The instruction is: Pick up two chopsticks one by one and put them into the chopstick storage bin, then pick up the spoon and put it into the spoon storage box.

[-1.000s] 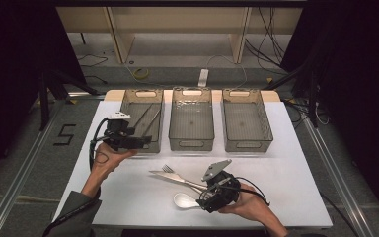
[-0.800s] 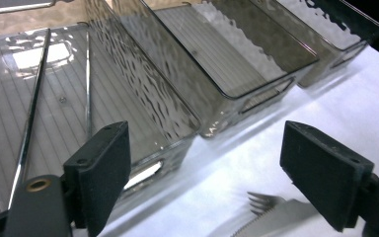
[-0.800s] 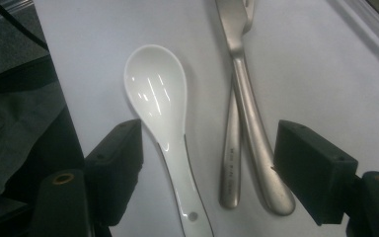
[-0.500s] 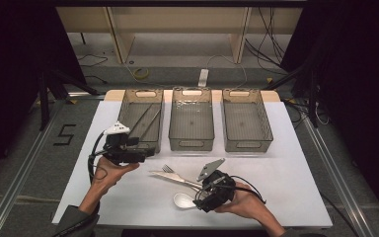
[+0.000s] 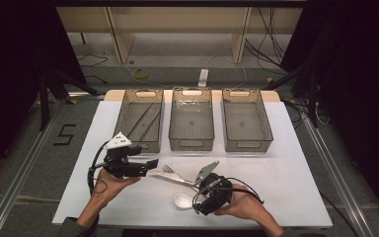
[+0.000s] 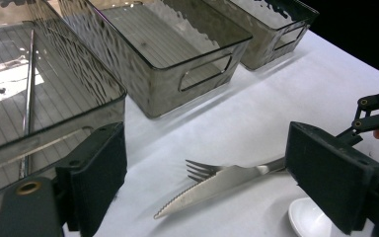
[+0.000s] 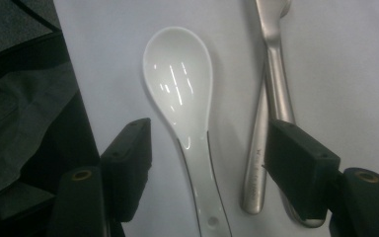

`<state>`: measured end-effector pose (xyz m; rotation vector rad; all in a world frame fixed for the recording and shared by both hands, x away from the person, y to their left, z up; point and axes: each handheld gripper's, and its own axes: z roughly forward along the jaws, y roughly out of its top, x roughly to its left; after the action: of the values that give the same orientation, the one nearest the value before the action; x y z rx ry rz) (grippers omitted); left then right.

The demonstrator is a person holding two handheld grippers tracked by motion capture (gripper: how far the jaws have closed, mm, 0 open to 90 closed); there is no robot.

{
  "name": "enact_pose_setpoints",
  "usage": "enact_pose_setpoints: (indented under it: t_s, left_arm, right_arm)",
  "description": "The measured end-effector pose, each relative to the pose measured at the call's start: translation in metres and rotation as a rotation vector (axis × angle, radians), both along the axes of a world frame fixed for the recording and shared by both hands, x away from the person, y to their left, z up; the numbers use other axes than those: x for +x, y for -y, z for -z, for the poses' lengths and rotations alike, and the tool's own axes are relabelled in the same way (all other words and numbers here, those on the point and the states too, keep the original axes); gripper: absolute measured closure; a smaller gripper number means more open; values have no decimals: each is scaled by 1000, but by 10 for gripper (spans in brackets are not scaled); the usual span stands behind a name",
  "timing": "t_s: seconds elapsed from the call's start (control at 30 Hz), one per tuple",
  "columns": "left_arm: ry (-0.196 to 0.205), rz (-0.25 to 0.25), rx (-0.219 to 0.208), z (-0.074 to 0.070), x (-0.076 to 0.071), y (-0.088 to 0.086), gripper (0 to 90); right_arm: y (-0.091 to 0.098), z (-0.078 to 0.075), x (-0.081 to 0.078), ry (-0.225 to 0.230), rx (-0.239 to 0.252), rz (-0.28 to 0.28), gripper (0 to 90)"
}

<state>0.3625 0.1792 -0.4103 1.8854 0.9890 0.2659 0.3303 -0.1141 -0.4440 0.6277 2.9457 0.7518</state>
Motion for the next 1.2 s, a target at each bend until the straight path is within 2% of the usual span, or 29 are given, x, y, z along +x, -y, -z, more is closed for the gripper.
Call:
enact_pose_setpoints:
  t_s: [0.07,0.17,0.37,0.5,0.53,0.6,0.8,0.9,1.0,1.1,1.2]
  left_arm:
    - [-12,5,-11,2,-4,-1,155]
    - [3,5,17,1,-10,1,154]
    - [5,10,-25,1,-17,0,154]
    - [6,22,-23,0,-22,1,154]
    - [7,21,-26,1,-23,2,154]
    - [9,24,-19,1,-24,2,155]
    - [6,23,-29,1,-25,2,154]
    - [4,23,-20,2,-25,1,154]
    - [10,25,-22,1,-26,2,154]
    - [13,27,-11,2,-26,3,154]
    - [16,23,-18,2,-26,2,154]
  right_arm:
    - [-1,0,0,-5,-9,-1,376]
    - [-2,1,-1,-9,-19,-7,388]
    - [-4,4,-4,-7,-46,-23,443]
    - [-6,8,-5,-2,-65,-52,467]
    - [-7,9,-5,-8,-68,-42,476]
    - [-7,10,-5,-12,-80,-54,492]
    - [-5,11,-3,-15,-85,-45,536]
    - [-5,13,-4,-23,-91,-37,563]
    - [-6,15,-5,-28,-128,-47,584]
    - [-6,18,-5,-16,-126,-58,610]
    - [-6,18,-5,-13,-138,-53,639]
